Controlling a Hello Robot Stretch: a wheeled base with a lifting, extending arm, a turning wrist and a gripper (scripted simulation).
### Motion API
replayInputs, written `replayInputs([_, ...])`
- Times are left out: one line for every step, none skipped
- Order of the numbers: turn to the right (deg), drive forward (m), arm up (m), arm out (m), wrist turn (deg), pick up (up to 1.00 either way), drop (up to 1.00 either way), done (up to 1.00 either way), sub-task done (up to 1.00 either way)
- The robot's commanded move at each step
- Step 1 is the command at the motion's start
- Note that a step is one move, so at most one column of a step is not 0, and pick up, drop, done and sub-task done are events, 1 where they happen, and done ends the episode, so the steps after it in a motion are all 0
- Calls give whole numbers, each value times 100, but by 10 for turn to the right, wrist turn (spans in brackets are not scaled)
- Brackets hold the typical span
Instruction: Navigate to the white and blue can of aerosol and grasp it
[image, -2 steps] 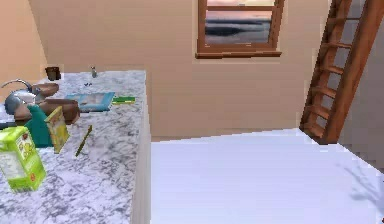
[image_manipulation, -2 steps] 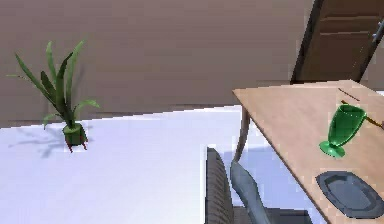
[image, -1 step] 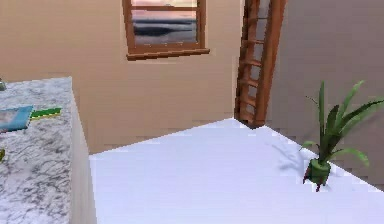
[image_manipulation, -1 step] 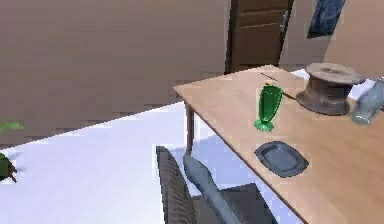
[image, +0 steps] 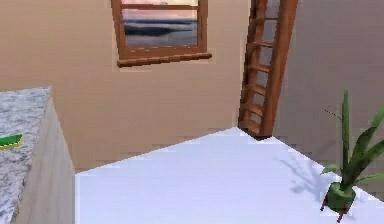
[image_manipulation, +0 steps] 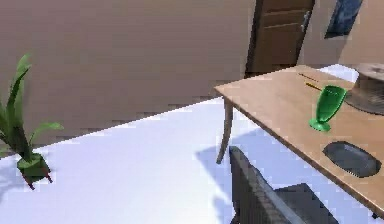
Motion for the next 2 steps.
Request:
replayInputs([-90, 0, 0, 0, 0, 0, 0, 0, 0])
replayInputs([0, 75, 0, 0, 0, 0, 0, 0, 0])
